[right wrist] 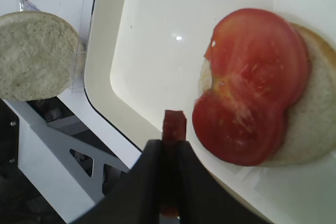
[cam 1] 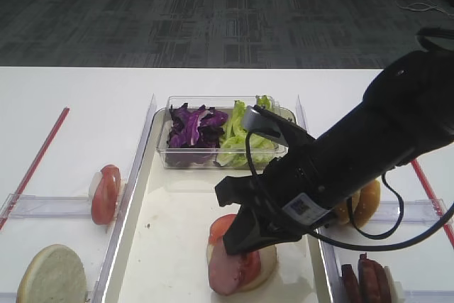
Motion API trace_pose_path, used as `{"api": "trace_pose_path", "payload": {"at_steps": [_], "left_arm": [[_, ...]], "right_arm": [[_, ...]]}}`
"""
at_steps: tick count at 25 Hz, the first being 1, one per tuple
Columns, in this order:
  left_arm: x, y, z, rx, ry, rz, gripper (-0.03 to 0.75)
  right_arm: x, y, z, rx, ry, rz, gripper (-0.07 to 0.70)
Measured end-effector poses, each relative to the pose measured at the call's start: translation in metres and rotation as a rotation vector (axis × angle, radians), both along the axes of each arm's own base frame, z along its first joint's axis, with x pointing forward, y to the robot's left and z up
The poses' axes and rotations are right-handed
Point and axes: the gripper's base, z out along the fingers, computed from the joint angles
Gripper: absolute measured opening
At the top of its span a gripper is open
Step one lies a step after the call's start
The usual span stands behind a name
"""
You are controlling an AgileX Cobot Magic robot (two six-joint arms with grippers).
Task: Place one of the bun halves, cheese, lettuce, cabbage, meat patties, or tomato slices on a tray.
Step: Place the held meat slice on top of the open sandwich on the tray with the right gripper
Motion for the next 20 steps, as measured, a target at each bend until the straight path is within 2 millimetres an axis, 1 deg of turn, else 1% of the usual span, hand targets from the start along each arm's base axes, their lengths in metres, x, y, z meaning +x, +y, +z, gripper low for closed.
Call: {"api": "trace_pose_path", "payload": {"at_steps": [6, 11, 15, 17, 20], "left_arm": [[0.0, 0.0, 0.0, 0.0, 0.0, 0.0, 0.399], [0.0, 0.0, 0.0, 0.0, 0.0, 0.0, 0.399], [0.0, 0.0, 0.0, 0.0, 0.0, 0.0, 0.399], [0.0, 0.0, 0.0, 0.0, 0.0, 0.0, 0.399], [0.0, 0.0, 0.0, 0.0, 0.0, 0.0, 0.399]], "right_arm": [[0.003, 0.001, -0.006, 0.026, 0.018, -0.005, 0.075], [0.014, -0.012, 0.001, 0.121, 0.047, -0.056, 0.075], [0.018, -0.019, 0.004, 0.156, 0.048, -0.052, 0.075], [0.02, -0.021, 0.003, 0.18, 0.061, -0.049, 0.075], [0.022, -0.019, -0.005, 0.218, 0.089, -0.038, 0.073]]}}
